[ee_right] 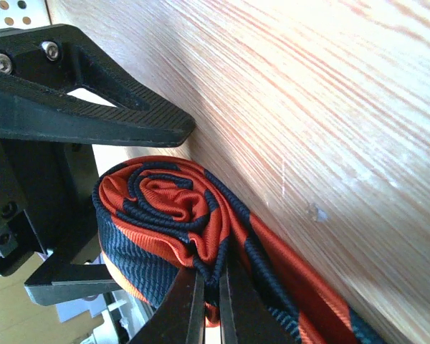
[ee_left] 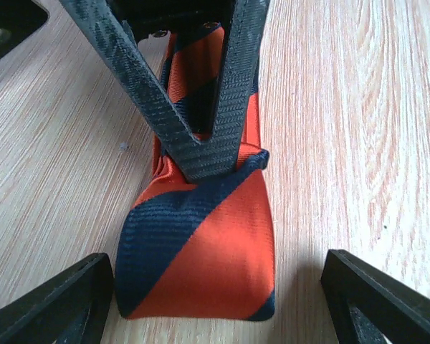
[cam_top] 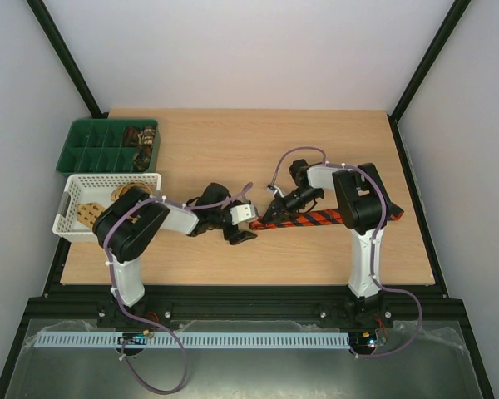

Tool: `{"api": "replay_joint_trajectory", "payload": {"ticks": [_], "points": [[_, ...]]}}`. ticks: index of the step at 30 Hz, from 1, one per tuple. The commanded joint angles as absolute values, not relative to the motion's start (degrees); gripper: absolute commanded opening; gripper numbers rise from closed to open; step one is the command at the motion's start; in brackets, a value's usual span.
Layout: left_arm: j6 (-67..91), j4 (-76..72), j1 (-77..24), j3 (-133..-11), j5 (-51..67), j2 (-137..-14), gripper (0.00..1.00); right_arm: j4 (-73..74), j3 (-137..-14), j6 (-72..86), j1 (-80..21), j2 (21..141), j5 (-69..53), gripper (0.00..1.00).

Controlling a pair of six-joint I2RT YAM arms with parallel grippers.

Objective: Roll the ties
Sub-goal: Roll the tie at the center of the board.

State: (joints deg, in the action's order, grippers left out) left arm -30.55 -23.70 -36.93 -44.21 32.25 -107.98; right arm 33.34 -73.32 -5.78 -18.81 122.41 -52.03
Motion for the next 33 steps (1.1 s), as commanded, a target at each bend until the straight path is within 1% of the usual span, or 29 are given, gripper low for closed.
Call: {"api": "replay_joint_trajectory", "payload": {"ticks": [1,7,9,11,14,15,16,17,20,22,24,27,30,33], "points": [[-24.17,-27.52,-36.41,-42.3,36.1,-108.01,0.83,32.84,-72.0,-6.61,-18.41,127.52,-38.67,0.01],[-18.68,-34.51,-36.63,-43.98,37.67,-111.62,0.78,31.17,-72.05,-6.84,-17.65,127.62,-35.32,0.01],[-17.58,-35.65,-36.57,-44.74,38.2,-112.47,0.75,30.97,-72.19,-6.82,-17.58,127.74,-35.28,0.01],[-17.23,-35.66,-36.64,-45.59,37.85,-113.16,0.67,31.03,-72.36,-6.78,-17.58,127.78,-35.68,0.01],[-19.57,-33.16,-36.79,-45.81,35.04,-113.43,0.42,31.0,-72.43,-6.59,-17.58,126.95,-36.02,0.02],[-21.17,-31.48,-36.76,-45.66,34.35,-113.32,0.37,30.97,-72.45,-6.47,-17.47,126.49,-36.2,0.03],[-23.0,-29.96,-36.78,-45.19,33.67,-113.17,0.34,31.01,-72.61,-6.42,-17.3,125.84,-36.49,0.05],[-24.82,-28.75,-36.7,-44.5,32.96,-112.98,0.31,31.23,-72.79,-6.46,-17.01,125.12,-36.81,0.08],[-29.78,-24.82,-36.66,-43.16,31.7,-112.7,0.26,34.92,-74.69,-9.01,-15.06,122.33,-37.93,0.33],[-31.85,-22.8,-36.56,-43.18,31.06,-112.78,0.24,42.05,-77.7,-14.2,-13.28,120.18,-37.78,0.44],[-32.79,-20.91,-36.54,-44.05,31.1,-113.5,0.24,48.4,-81.46,-21.49,-11.56,117.87,-35.41,0.48],[-33.04,-19.92,-36.46,-45.2,32.21,-114.13,0.23,52.72,-84.91,-32.4,-9.28,113.86,-29.75,0.53],[-32.89,-19.3,-36.43,-46.11,32.31,-114.6,0.23,49.21,-82.97,-44.41,-7.99,108.74,-20.95,0.59],[-32.65,-18.97,-36.3,-46.42,32.43,-114.74,0.23,41.16,-74.83,-55.96,-7.33,103.48,-11.8,0.67]]}}
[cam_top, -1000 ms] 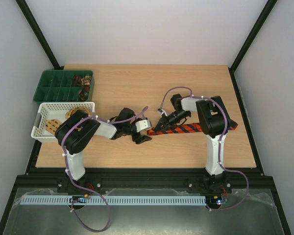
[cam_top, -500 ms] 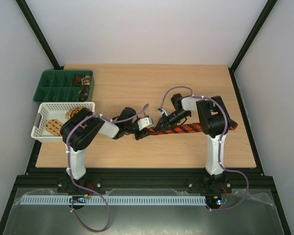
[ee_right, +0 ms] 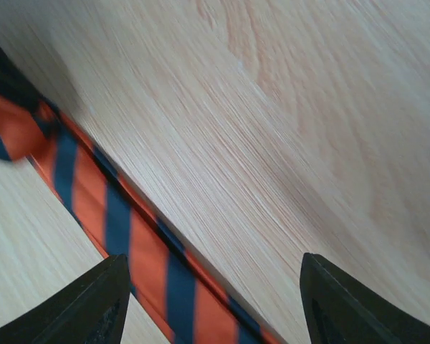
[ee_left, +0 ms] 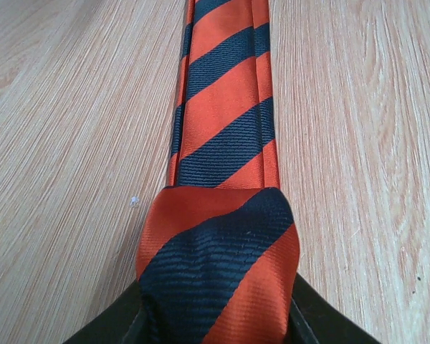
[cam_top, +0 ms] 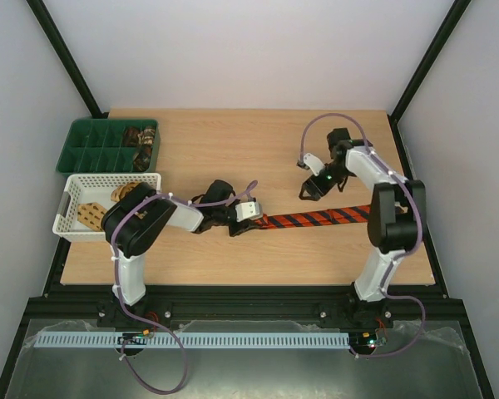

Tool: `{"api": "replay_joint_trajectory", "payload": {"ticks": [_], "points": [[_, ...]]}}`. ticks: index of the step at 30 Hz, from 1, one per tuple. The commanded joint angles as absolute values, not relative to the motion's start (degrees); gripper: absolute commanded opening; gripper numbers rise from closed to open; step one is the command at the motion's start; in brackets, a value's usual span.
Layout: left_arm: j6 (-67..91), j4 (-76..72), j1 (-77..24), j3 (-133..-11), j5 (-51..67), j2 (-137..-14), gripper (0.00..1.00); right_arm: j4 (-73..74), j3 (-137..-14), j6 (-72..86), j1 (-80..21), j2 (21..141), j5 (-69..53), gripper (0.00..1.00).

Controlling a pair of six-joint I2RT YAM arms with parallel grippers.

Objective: Roll the ties
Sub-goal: Roll the tie at the center of the board.

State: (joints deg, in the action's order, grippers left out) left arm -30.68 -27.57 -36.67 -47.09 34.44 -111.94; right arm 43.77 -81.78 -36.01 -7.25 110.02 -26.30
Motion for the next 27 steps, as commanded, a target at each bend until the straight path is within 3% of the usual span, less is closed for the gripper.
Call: {"api": "replay_joint_trajectory", "payload": {"ticks": [1,4,7,11,16,22,27], "points": [[-32.77,-18.83,-36.31,-46.36,32.43,-114.7,0.22,38.83,-71.3,-59.47,-7.05,102.33,-9.45,0.7],[-33.02,-18.49,-36.3,-46.12,32.43,-114.4,0.22,34.31,-68.08,-63.27,-5.58,102.4,-4.15,0.69],[-33.51,-18.1,-36.3,-45.91,32.28,-114.35,0.22,42.35,-75.5,-59.3,-2.73,107.69,-6.48,0.64],[-33.91,-17.37,-36.33,-46.22,31.62,-114.3,0.22,49.01,-80.37,-55.56,-0.15,113.89,-7.44,0.53],[-34.94,-16.41,-36.35,-46.39,31.29,-113.93,0.22,48.77,-75.15,-55.51,1.71,113.65,-4.95,0.42],[-35.61,-16.14,-36.77,-45.87,31.93,-113.4,0.22,46.37,-70.56,-55.05,4.64,112.57,-3.24,0.41],[-36.63,-15.63,-37.44,-44.91,32.17,-112.33,0.22,44.7,-79.24,-49.21,5.19,110.23,-7.21,0.51]]}}
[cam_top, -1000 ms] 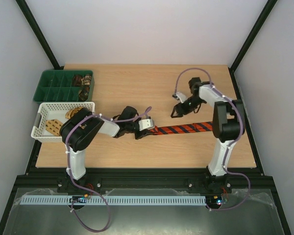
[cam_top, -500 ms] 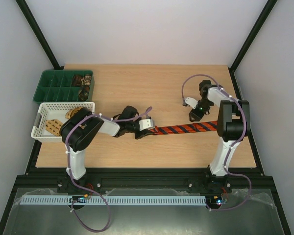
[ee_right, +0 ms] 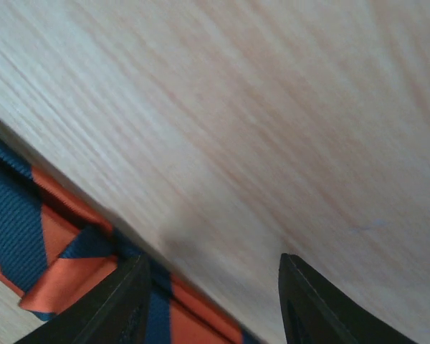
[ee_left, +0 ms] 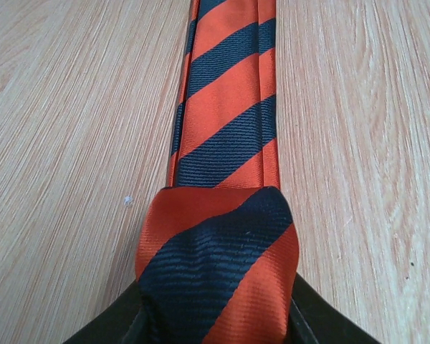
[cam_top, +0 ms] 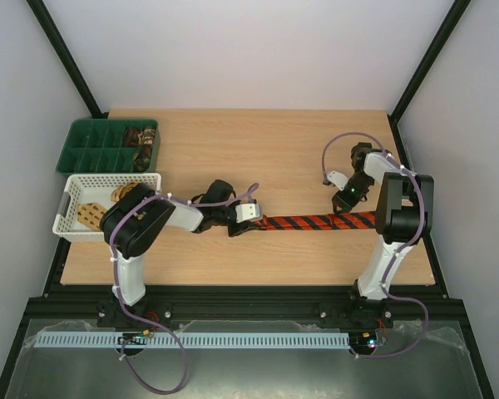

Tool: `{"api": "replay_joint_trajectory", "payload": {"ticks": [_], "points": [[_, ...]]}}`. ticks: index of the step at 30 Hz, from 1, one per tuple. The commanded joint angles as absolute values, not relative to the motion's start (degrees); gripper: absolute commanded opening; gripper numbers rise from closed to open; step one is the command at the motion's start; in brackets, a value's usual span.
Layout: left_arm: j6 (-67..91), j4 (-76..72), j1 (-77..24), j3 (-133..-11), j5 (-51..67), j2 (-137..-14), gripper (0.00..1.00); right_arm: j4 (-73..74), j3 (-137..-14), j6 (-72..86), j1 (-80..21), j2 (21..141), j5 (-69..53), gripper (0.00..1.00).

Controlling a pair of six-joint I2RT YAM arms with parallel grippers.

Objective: Roll the ties
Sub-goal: Roll the tie at the center of the board.

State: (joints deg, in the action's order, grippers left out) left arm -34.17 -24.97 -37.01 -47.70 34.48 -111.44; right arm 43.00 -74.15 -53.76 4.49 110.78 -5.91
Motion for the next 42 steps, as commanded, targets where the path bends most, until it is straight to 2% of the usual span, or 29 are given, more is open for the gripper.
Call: {"api": "replay_joint_trajectory", "payload": {"ticks": [1,4,5,6,8,12,13,15,20,25,39,42], "points": [[-36.81,-15.31,-37.44,-44.91,31.97,-112.32,0.22,43.78,-81.44,-47.03,5.19,108.93,-9.88,0.55],[-37.63,-14.99,-37.44,-44.83,31.41,-112.52,0.22,38.04,-85.24,-39.36,5.19,104.98,-14.98,0.69],[-37.77,-14.76,-37.44,-44.9,31.34,-112.69,0.22,35.6,-85.3,-34.81,5.19,103.63,-15.8,0.87],[-37.81,-14.69,-37.51,-44.91,31.28,-112.83,0.22,33.5,-85.19,-30.16,5.19,102.92,-16.28,0.99],[-37.89,-14.63,-37.62,-45.07,31.14,-113.01,0.23,33.72,-85.68,-24.37,5.19,102.65,-20.74,0.99],[-38.0,-14.2,-37.75,-45.26,30.8,-113.11,0.23,44.74,-91.82,-17.82,4.91,108.49,-39.99,0.98],[-37.99,-14.16,-37.79,-45.25,30.65,-113.14,0.23,47.41,-92.8,-15.5,4.57,110.5,-44.54,0.97],[-38.03,-13.79,-37.92,-45.53,30.35,-113.32,0.23,47.56,-90.16,-9.26,2.95,111.84,-50.23,0.83],[-38.11,-12.71,-38.06,-46.06,30.06,-113.63,0.23,35.78,-74.59,-0.43,-6.48,106.0,-53.09,0.68],[-38.32,-11.46,-38.28,-46.84,29.83,-114.43,0.23,27.53,-68.22,5.13,-13.2,107.84,-54.17,0.53],[-38.03,-11.24,-38.32,-47.11,29.79,-114.6,0.24,21.56,-63.42,5.75,-18.79,113.15,-50.11,0.52],[-37.94,-11.07,-38.32,-47.28,29.69,-114.67,0.24,21.29,-64.53,6.1,-18.75,114.47,-50.8,0.43]]}}
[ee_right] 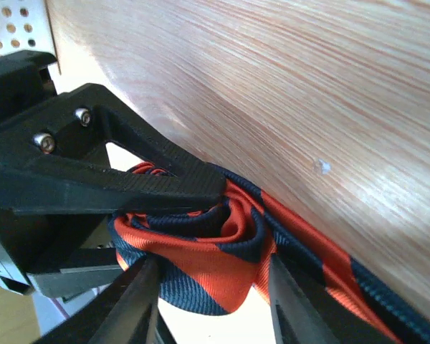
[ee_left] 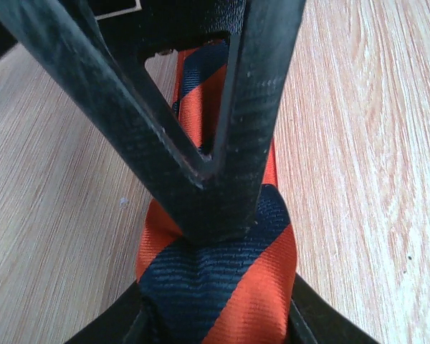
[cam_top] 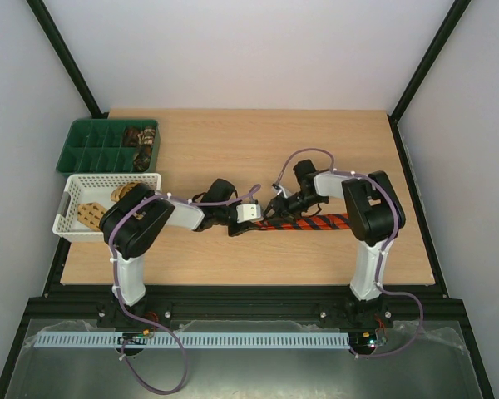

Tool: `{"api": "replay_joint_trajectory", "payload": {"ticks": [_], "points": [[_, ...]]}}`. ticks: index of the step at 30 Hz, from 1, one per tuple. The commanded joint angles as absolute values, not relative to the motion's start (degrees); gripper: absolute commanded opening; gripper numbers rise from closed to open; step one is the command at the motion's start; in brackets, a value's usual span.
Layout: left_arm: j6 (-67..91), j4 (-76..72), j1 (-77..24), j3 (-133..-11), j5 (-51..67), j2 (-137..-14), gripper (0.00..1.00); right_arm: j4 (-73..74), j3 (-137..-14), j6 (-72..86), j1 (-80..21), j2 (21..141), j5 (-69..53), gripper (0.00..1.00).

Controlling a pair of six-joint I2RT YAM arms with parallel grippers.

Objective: Roll the ties
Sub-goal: Roll the tie at the center of the board.

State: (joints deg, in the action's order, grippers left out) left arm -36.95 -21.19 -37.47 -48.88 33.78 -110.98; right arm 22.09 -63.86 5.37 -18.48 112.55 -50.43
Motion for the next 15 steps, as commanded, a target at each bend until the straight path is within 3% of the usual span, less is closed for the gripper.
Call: {"api": "replay_joint_trajectory", "payload": {"ticks": [1,10,13,15], "points": [[-37.95,-11.03,-38.32,-47.29,29.63,-114.61,0.25,21.21,-64.62,6.2,-18.81,114.6,-51.38,0.38],[-37.41,-11.03,-38.31,-47.58,29.84,-114.95,0.27,23.13,-64.68,3.46,-18.81,114.92,-52.03,0.02],[-35.77,-12.09,-37.67,-47.72,31.28,-113.94,0.37,22.94,-64.45,2.84,-18.81,115.47,-50.14,0.01],[-34.27,-13.36,-36.66,-47.85,34.46,-112.07,0.54,22.38,-63.96,2.66,-18.87,115.8,-47.97,0.01]]}}
